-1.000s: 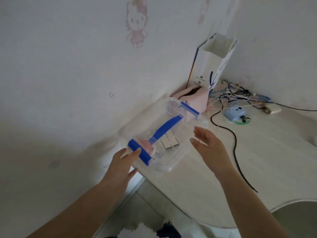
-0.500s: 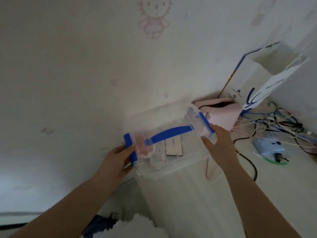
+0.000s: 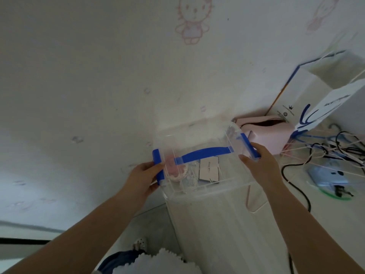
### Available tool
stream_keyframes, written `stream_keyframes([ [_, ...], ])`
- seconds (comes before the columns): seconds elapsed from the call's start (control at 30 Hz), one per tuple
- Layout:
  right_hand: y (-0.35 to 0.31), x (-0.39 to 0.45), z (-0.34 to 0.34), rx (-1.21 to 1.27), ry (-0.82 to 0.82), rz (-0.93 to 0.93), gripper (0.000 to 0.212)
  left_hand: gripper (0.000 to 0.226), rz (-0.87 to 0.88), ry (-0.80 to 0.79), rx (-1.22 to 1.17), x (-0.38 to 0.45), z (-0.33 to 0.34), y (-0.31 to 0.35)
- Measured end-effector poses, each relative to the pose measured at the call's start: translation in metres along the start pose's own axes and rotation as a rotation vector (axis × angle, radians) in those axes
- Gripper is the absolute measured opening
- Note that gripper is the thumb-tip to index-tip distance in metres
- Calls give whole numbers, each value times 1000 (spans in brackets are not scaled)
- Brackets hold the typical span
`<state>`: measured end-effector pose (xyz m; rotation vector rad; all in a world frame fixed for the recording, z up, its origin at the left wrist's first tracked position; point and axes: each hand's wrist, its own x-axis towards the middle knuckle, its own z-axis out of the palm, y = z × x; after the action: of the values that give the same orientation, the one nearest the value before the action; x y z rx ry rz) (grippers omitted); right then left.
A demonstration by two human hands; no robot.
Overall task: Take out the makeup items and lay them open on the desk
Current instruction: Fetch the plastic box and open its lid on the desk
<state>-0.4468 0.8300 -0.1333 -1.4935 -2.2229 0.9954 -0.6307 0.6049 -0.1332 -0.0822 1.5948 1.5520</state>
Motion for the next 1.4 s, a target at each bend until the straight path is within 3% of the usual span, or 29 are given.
stream_keyframes([
  [0.37,-14,-90,6,136,268,105,54,31,89,-187,221,-8,-43,14],
  [0.6,-43,-201,32,180,527,313,56,17,153,-503,389,-16,-84,39],
  [0.7,-57,-258,57,216,622,397,57,7,159,-618,463,-24,-103,45],
  [0.93,-91,-392,123,320,823,604,48,13,110,-846,675,-42,-160,25],
  [1.2,-117,-525,204,404,948,796,25,15,78,-980,898,-66,-228,-13],
  [1.4,-143,-624,296,561,1027,898,25,20,13,-1045,1075,-84,-301,-46],
])
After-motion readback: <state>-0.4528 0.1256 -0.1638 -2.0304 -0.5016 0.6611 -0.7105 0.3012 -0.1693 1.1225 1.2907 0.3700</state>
